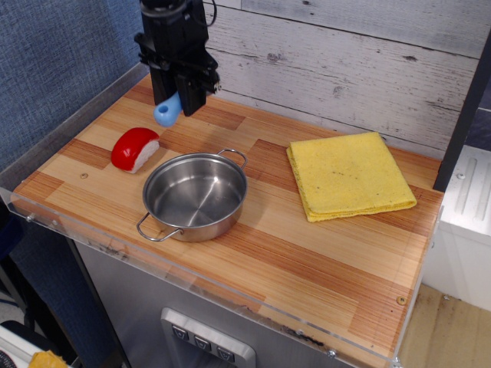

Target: Place the spoon behind the pot and right of the red object.

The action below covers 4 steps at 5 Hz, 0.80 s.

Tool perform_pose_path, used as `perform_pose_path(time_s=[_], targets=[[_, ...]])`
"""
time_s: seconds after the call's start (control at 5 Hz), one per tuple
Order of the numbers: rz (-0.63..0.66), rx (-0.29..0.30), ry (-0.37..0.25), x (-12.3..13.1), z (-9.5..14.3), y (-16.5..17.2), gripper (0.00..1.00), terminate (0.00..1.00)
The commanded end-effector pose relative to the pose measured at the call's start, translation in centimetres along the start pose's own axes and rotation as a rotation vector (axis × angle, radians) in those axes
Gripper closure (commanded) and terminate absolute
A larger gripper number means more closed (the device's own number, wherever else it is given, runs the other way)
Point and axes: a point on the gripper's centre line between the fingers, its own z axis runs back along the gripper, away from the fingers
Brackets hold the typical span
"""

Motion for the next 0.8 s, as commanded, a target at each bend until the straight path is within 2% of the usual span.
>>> perform_pose_path(time_s=[0.0, 0.2, 0.4, 0.6], targets=[[0.017, -0.023, -0.033, 1.0, -2.2, -0.6, 1.0, 0.0], [0.013, -0.041, -0.004, 1.0, -3.9, -1.3, 1.0, 0.0], [0.023, -0.051, -0.003, 1.1, -4.8, -1.7, 1.0, 0.0], [0.063, -0.031, 0.003, 1.3, -4.2, -1.7, 0.0, 0.0]])
